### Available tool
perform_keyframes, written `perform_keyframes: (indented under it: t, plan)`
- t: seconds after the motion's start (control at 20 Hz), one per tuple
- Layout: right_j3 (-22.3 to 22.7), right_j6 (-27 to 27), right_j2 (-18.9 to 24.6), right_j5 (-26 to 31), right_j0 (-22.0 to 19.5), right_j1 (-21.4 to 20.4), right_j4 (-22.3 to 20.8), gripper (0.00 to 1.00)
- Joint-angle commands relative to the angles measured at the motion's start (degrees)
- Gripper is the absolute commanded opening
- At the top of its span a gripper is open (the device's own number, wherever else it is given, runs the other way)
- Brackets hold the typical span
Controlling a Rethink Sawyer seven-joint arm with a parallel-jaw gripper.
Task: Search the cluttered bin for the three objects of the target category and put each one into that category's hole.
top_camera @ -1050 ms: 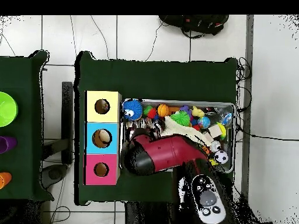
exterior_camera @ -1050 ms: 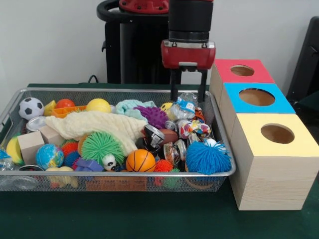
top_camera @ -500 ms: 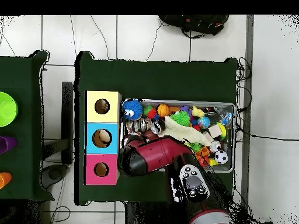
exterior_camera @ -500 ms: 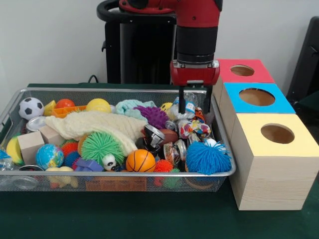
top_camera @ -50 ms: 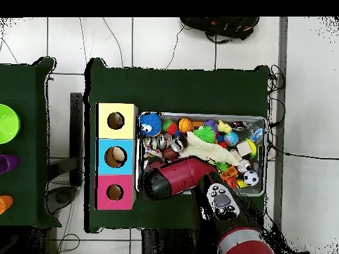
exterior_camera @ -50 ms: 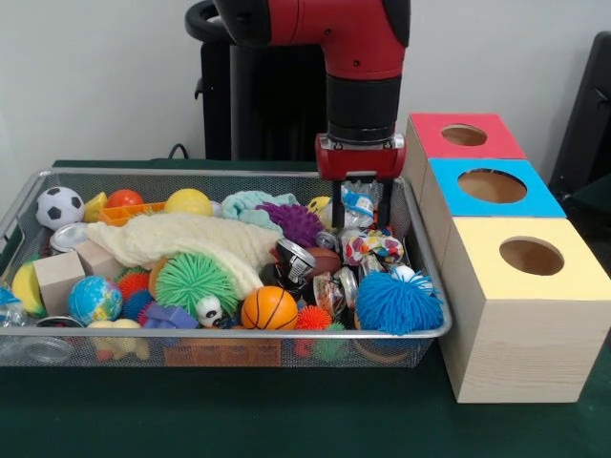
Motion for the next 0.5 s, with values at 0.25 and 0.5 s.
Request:
perform_keyframes:
  t: [0.25,0.5]
  plan:
    - [-6.36,3.31,-0.8,-4.58,2.55,3.87,-2.19,1.0]
    - [-7.47,6.28,-3.89,-7.13,6.8,5.2,-1.15,1.0]
